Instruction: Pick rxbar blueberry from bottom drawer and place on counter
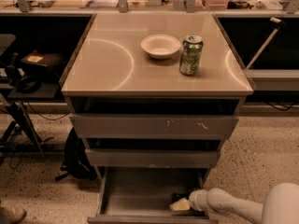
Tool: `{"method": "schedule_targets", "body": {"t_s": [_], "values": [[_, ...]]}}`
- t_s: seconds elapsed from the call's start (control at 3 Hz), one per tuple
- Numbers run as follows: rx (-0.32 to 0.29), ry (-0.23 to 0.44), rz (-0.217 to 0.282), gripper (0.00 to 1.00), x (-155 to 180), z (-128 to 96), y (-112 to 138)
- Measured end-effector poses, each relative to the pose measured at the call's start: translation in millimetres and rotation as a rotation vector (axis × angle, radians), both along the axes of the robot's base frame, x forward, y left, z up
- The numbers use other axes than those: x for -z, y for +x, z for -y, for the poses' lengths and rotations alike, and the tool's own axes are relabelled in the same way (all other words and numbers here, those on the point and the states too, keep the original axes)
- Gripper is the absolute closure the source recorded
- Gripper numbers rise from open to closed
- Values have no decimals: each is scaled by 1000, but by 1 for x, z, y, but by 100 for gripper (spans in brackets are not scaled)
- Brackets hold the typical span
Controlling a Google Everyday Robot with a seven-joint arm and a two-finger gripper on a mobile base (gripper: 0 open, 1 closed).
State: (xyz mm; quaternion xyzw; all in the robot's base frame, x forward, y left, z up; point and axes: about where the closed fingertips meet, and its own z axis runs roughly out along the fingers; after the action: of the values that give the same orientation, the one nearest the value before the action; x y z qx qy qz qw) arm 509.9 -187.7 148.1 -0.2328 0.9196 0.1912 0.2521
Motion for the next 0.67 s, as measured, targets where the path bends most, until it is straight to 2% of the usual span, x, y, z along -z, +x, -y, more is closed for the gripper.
{"method": "schedule_targets", "body": {"t_s": [0.33, 0.67], "values": [[-11, -22, 3, 0, 7, -12, 2], [10, -71, -54, 0, 45, -30, -16]]}}
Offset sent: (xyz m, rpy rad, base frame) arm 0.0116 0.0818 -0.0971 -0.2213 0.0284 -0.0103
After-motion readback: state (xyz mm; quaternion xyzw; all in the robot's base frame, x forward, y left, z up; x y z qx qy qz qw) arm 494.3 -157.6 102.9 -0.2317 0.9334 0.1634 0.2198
